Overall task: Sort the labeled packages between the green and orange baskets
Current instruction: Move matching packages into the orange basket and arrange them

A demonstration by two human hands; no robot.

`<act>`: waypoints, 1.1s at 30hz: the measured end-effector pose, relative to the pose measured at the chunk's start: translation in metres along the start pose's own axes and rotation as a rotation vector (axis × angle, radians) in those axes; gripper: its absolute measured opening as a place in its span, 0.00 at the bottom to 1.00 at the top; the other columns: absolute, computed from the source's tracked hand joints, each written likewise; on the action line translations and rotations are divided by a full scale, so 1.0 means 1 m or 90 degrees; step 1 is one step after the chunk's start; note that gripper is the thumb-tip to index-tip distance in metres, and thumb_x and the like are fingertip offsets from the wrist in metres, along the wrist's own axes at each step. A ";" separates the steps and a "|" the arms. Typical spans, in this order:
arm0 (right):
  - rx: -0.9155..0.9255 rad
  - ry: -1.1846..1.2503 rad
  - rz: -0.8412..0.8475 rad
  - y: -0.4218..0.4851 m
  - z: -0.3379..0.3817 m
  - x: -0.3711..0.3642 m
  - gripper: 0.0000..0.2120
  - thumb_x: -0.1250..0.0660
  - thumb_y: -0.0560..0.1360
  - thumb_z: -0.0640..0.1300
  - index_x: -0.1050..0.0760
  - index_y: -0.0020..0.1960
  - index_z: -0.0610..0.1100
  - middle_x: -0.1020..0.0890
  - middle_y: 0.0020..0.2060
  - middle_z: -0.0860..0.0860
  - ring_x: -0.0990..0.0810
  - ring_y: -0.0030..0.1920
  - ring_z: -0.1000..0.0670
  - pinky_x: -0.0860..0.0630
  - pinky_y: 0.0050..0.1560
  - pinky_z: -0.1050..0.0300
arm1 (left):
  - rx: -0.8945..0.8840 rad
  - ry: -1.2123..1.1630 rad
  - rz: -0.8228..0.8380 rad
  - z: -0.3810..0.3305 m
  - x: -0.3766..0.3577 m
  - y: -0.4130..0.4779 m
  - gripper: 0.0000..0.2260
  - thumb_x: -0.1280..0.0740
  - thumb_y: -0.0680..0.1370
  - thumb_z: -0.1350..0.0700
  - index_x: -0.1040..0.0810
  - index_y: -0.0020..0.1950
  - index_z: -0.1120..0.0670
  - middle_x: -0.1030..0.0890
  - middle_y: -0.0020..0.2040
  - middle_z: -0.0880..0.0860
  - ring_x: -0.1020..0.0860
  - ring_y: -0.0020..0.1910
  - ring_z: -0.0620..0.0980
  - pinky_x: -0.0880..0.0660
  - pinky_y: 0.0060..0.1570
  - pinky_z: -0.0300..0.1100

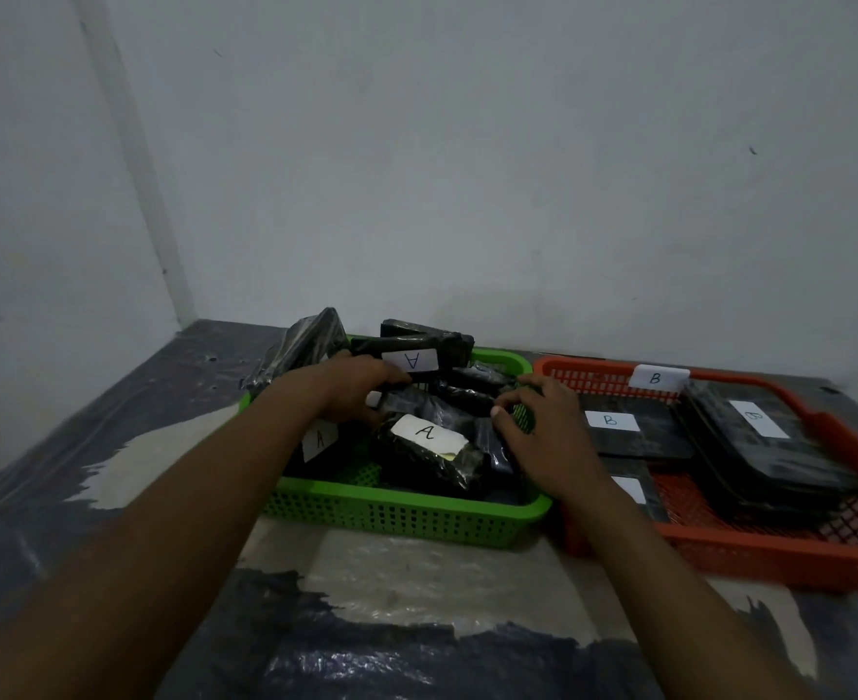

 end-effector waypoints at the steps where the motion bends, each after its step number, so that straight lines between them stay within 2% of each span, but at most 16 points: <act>1: 0.003 -0.004 0.000 0.000 0.000 0.000 0.10 0.33 0.79 0.51 0.19 0.55 0.48 0.27 0.67 0.48 0.37 0.71 0.48 0.40 0.68 0.54 | -0.012 -0.007 -0.013 0.000 0.005 -0.004 0.28 0.29 0.76 0.52 0.32 0.75 0.46 0.29 0.73 0.47 0.31 0.72 0.49 0.36 0.64 0.48; 3: 0.006 -0.015 0.003 0.000 0.000 0.000 0.10 0.32 0.78 0.52 0.19 0.55 0.48 0.28 0.67 0.49 0.37 0.71 0.48 0.40 0.68 0.54 | -0.029 -0.005 -0.030 0.001 0.014 -0.013 0.29 0.28 0.76 0.51 0.33 0.76 0.47 0.30 0.74 0.48 0.30 0.72 0.50 0.35 0.62 0.45; 7: 0.017 -0.043 0.005 -0.001 0.002 0.000 0.11 0.31 0.77 0.53 0.19 0.56 0.50 0.28 0.68 0.49 0.37 0.72 0.47 0.39 0.72 0.49 | -0.021 0.016 -0.045 0.008 0.029 -0.036 0.38 0.25 0.74 0.49 0.39 0.80 0.52 0.37 0.79 0.53 0.36 0.76 0.54 0.39 0.73 0.46; 12: 0.086 -0.216 -0.003 -0.001 0.018 0.000 0.14 0.34 0.77 0.56 0.22 0.60 0.52 0.26 0.65 0.53 0.34 0.71 0.48 0.43 0.75 0.38 | -0.013 0.064 -0.086 0.014 0.042 -0.059 0.37 0.26 0.76 0.50 0.41 0.80 0.49 0.41 0.80 0.51 0.41 0.78 0.51 0.42 0.75 0.47; 14: 0.130 -0.259 -0.012 0.001 0.031 -0.002 0.14 0.34 0.77 0.56 0.23 0.60 0.53 0.24 0.62 0.53 0.31 0.68 0.48 0.39 0.73 0.40 | -0.018 0.086 -0.110 0.011 0.046 -0.064 0.37 0.26 0.75 0.49 0.40 0.80 0.49 0.41 0.80 0.50 0.40 0.78 0.51 0.41 0.73 0.48; 16: 0.169 -0.192 -0.029 0.004 0.047 0.000 0.13 0.33 0.77 0.55 0.23 0.59 0.52 0.21 0.59 0.53 0.27 0.64 0.50 0.29 0.64 0.49 | -0.032 0.099 -0.139 0.006 0.051 -0.067 0.38 0.25 0.73 0.48 0.39 0.79 0.49 0.38 0.79 0.50 0.36 0.75 0.51 0.38 0.71 0.48; 18: 0.181 -0.038 0.001 0.010 0.063 -0.004 0.16 0.31 0.77 0.54 0.24 0.62 0.51 0.20 0.59 0.54 0.24 0.61 0.53 0.26 0.58 0.56 | -0.061 0.062 -0.180 -0.001 0.057 -0.071 0.38 0.23 0.70 0.48 0.35 0.78 0.50 0.34 0.76 0.51 0.32 0.72 0.52 0.34 0.69 0.50; 21: 0.194 0.094 0.159 0.015 0.092 -0.027 0.33 0.28 0.73 0.60 0.34 0.74 0.53 0.27 0.70 0.55 0.28 0.68 0.55 0.27 0.65 0.56 | -0.090 -0.043 -0.247 -0.010 0.066 -0.077 0.38 0.23 0.68 0.46 0.31 0.75 0.51 0.30 0.72 0.51 0.28 0.68 0.52 0.28 0.64 0.52; 23: 0.209 0.113 0.233 0.014 0.108 -0.041 0.45 0.24 0.69 0.62 0.43 0.78 0.55 0.33 0.74 0.55 0.32 0.71 0.54 0.32 0.67 0.58 | -0.127 -0.110 -0.289 -0.017 0.069 -0.080 0.36 0.23 0.67 0.47 0.30 0.73 0.51 0.27 0.68 0.50 0.28 0.64 0.49 0.28 0.62 0.46; 24: 0.218 0.115 0.237 0.015 0.113 -0.045 0.48 0.22 0.68 0.60 0.45 0.79 0.54 0.34 0.75 0.54 0.32 0.71 0.53 0.32 0.68 0.58 | -0.145 -0.144 -0.304 -0.020 0.068 -0.081 0.35 0.23 0.66 0.47 0.30 0.72 0.51 0.26 0.66 0.49 0.28 0.63 0.45 0.29 0.61 0.39; 26: 0.225 0.118 0.202 0.018 0.115 -0.046 0.48 0.22 0.69 0.56 0.45 0.79 0.52 0.32 0.74 0.52 0.30 0.71 0.51 0.31 0.69 0.54 | -0.153 -0.203 -0.323 -0.021 0.065 -0.082 0.35 0.22 0.67 0.49 0.31 0.71 0.49 0.27 0.63 0.43 0.30 0.60 0.38 0.35 0.59 0.25; 27: 0.225 0.123 0.177 0.018 0.115 -0.046 0.46 0.22 0.69 0.55 0.44 0.79 0.51 0.31 0.73 0.51 0.29 0.70 0.51 0.29 0.69 0.52 | -0.145 -0.233 -0.331 -0.020 0.063 -0.083 0.36 0.22 0.67 0.49 0.33 0.72 0.48 0.29 0.63 0.41 0.30 0.60 0.35 0.35 0.59 0.23; 30: 0.222 0.152 0.127 0.017 0.110 -0.042 0.42 0.22 0.69 0.54 0.39 0.77 0.51 0.29 0.71 0.52 0.26 0.67 0.52 0.26 0.67 0.51 | -0.123 -0.340 -0.326 -0.018 0.051 -0.082 0.40 0.22 0.69 0.46 0.39 0.75 0.45 0.30 0.69 0.40 0.28 0.66 0.36 0.28 0.63 0.34; 33: 0.193 0.261 0.115 0.017 0.101 -0.031 0.39 0.21 0.68 0.51 0.36 0.73 0.53 0.24 0.65 0.56 0.23 0.63 0.55 0.21 0.62 0.54 | -0.104 -0.396 -0.269 -0.020 0.037 -0.077 0.48 0.22 0.68 0.44 0.50 0.79 0.41 0.34 0.74 0.41 0.31 0.68 0.33 0.28 0.63 0.32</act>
Point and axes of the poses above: each hand's wrist, its own y-axis towards the middle knuckle, its own x-axis out of the back of the hand, z = x × y, the point moved 8 cm from there along y, towards the middle knuckle
